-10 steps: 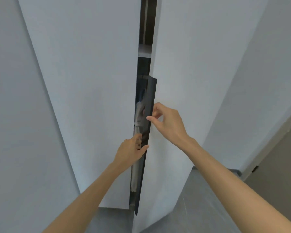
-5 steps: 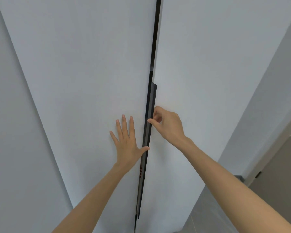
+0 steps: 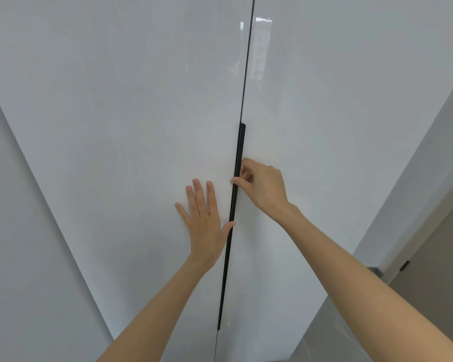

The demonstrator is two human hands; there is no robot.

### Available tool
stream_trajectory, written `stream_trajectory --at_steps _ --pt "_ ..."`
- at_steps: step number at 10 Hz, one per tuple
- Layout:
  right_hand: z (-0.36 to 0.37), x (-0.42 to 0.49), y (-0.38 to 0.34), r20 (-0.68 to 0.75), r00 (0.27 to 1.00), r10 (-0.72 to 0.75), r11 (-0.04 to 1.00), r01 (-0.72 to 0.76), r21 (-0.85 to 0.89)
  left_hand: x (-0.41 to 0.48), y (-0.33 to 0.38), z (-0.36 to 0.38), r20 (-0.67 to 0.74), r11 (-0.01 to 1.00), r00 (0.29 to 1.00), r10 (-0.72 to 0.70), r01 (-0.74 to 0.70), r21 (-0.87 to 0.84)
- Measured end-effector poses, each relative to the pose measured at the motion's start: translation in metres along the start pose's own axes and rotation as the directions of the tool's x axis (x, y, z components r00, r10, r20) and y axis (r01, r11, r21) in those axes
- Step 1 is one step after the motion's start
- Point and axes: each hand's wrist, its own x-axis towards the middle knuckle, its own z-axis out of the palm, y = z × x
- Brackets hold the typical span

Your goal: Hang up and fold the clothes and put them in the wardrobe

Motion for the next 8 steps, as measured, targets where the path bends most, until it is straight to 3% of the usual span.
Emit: stream_trajectory --at_steps 2,4,5,6,8 --pt "0.001 0.006 0.005 0.015 1.000 0.007 1.000 -0.007 0.015 0.001 0.003 -0.001 0.034 0.999 0.999 -0.008 0.006 0.042" --pt "0.004 -0.002 -0.002 0.033 0.999 0.005 1.000 -0.005 0.023 -0.001 0.014 -0.016 0.160 0.998 0.985 -0.058 0.062 -0.020" --pt "0.000 -0.011 -0.006 0.129 0.992 0.018 0.998 -0.025 0.057 -0.006 0.010 -0.032 0.194 0.997 0.980 -0.029 0.043 -0.069" --pt "-0.010 -0.030 -0.006 0.243 0.970 0.029 0.999 -0.022 -0.034 -0.013 0.002 -0.054 0.221 0.998 0.975 -0.010 0.022 -0.055" --pt "-0.046 -0.090 0.002 0.279 0.960 0.004 0.982 0.048 -0.182 -0.053 0.002 -0.098 0.230 0.999 0.973 -0.033 0.023 0.047"
